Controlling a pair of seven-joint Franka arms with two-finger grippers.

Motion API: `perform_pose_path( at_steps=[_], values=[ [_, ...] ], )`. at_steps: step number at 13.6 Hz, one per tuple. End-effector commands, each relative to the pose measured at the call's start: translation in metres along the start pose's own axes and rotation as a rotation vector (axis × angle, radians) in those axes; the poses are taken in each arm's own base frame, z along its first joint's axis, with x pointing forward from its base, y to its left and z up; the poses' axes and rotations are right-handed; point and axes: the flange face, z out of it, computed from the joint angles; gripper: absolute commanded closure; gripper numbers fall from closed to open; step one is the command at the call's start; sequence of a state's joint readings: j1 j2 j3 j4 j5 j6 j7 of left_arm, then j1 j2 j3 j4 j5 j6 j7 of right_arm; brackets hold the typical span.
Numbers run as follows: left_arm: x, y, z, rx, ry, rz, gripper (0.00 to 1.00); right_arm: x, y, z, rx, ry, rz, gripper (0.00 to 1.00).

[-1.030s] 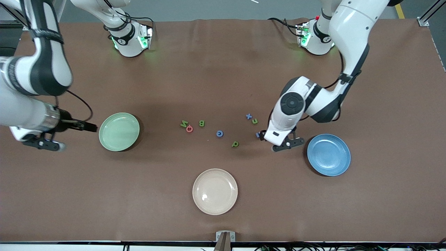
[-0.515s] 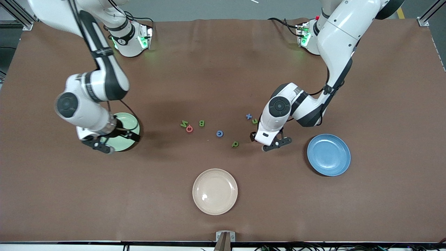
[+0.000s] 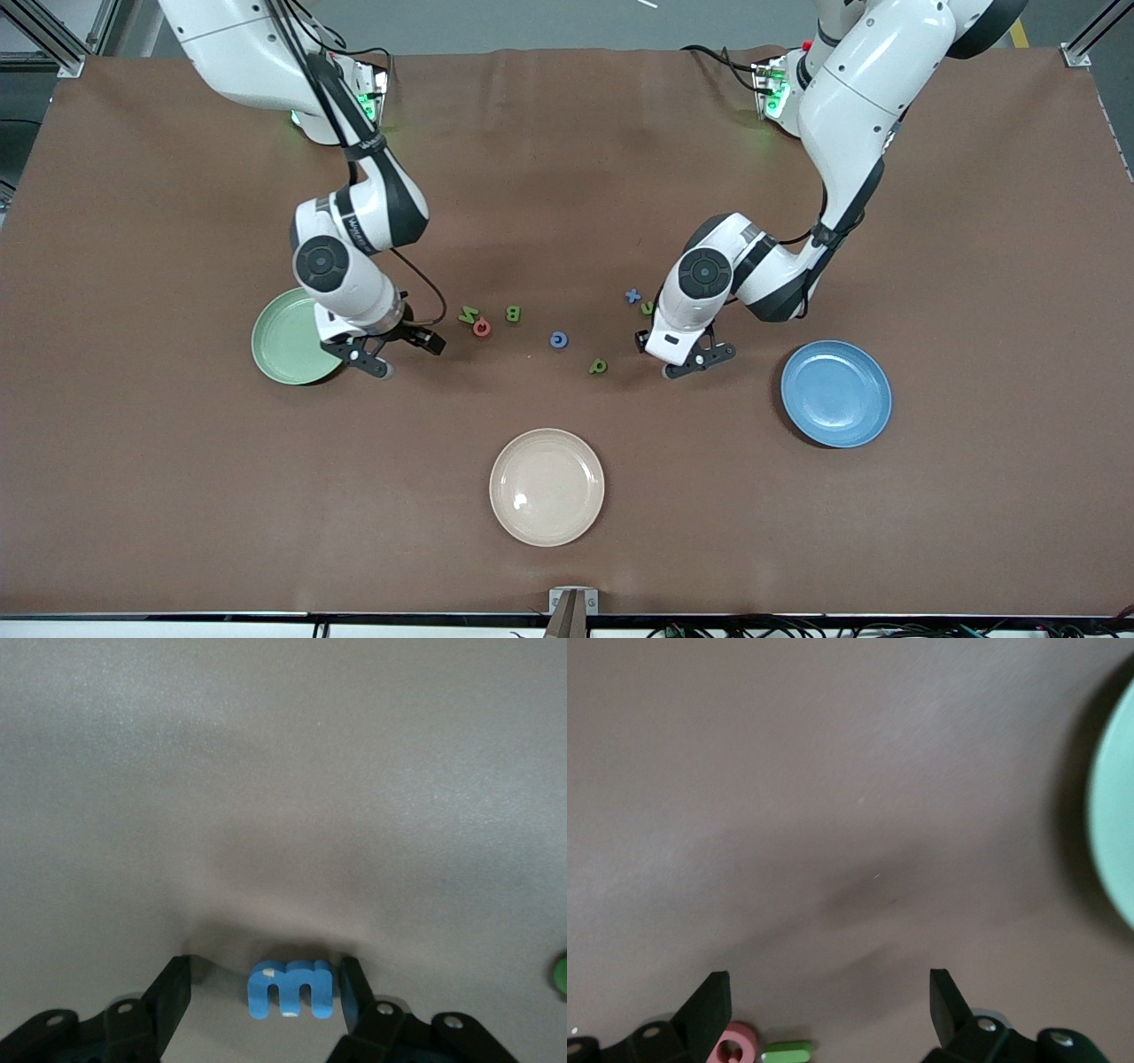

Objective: Sort upper and lower case letters into plates
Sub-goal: 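Grasp the blue m with the left gripper while the right gripper reaches letters, then place the m on the blue plate while the right gripper grasps green Z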

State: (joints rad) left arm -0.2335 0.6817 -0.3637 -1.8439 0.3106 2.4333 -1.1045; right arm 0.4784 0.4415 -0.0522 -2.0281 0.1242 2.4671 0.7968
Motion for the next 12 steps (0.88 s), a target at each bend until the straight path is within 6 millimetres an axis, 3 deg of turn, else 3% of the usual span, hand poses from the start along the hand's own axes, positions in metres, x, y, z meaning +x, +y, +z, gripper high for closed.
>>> perform_pose_path(
  at_steps=[1, 3, 7, 8, 10, 12],
  values=[
    [-0.005, 0.0, -0.001, -0.001, 0.015, -0.018, 0.28, -0.006, -0.004, 0.018, 0.008, 0.018, 0.031, 0.03],
    [-0.007, 0.002, -0.001, -0.001, 0.015, -0.015, 0.38, -0.019, -0.012, 0.037, -0.007, 0.02, 0.017, 0.03],
    [-0.006, 0.004, -0.002, -0.006, 0.019, -0.001, 0.86, -0.027, -0.015, 0.052, -0.01, 0.023, 0.012, 0.05],
    [0.001, 0.003, -0.008, -0.014, 0.028, -0.002, 0.91, -0.033, -0.015, 0.056, -0.016, 0.019, 0.03, 0.05],
    [0.024, -0.002, -0.03, -0.038, 0.063, -0.028, 0.92, -0.046, -0.008, 0.068, -0.019, 0.024, 0.03, 0.06],
    [0.065, -0.031, -0.057, -0.055, 0.102, -0.098, 0.92, -0.052, -0.001, 0.074, -0.008, 0.036, 0.04, 0.06]
  ],
)
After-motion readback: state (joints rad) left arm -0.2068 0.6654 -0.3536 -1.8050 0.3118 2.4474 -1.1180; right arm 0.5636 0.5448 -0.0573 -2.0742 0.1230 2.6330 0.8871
